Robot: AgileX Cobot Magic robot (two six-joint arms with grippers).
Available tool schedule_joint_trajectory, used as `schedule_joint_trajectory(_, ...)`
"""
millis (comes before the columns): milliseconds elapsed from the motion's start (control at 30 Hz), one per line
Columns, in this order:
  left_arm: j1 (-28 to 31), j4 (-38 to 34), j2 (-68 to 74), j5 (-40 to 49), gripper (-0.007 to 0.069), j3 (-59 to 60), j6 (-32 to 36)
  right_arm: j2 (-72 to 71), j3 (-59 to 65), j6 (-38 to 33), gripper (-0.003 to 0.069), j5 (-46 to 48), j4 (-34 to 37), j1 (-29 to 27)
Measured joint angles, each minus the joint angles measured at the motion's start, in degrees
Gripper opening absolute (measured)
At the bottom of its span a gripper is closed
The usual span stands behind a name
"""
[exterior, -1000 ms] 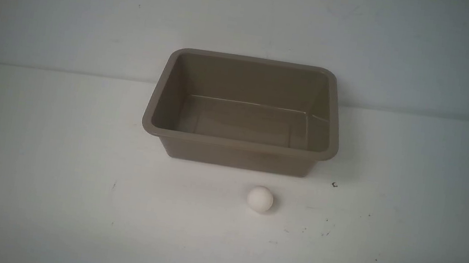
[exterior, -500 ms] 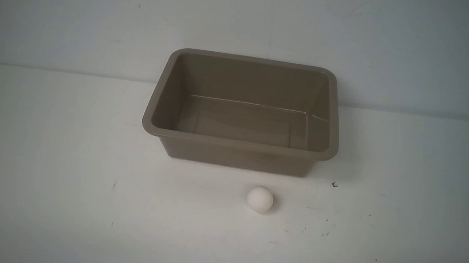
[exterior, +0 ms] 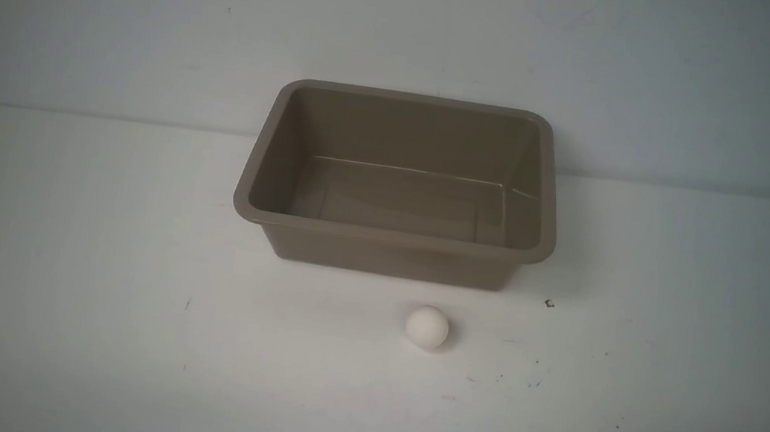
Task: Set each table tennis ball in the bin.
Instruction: Use the right arm to clamp the table tennis ball closest to it
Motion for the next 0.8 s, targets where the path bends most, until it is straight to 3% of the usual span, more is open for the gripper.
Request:
schedule_joint_trajectory(333, 0.0, 0.0, 0.0, 0.0, 0.0405, 0.0, 0.0, 0.0, 0.0, -0.6, 0.0336, -0.2, 0.4, 0.0)
schedule_joint_trajectory(533, 0.0, 0.0, 0.0, 0.0, 0.0405, 0.0, 0.0, 0.0, 0.3, 4.0, 0.0336, -15.4, 16.2, 0.0)
schedule_joint_trajectory(800, 0.0, 0.0, 0.0, 0.0, 0.0405, 0.0, 0.0, 0.0, 0.3, 5.0, 0.0336, -34.2, 29.6, 0.0)
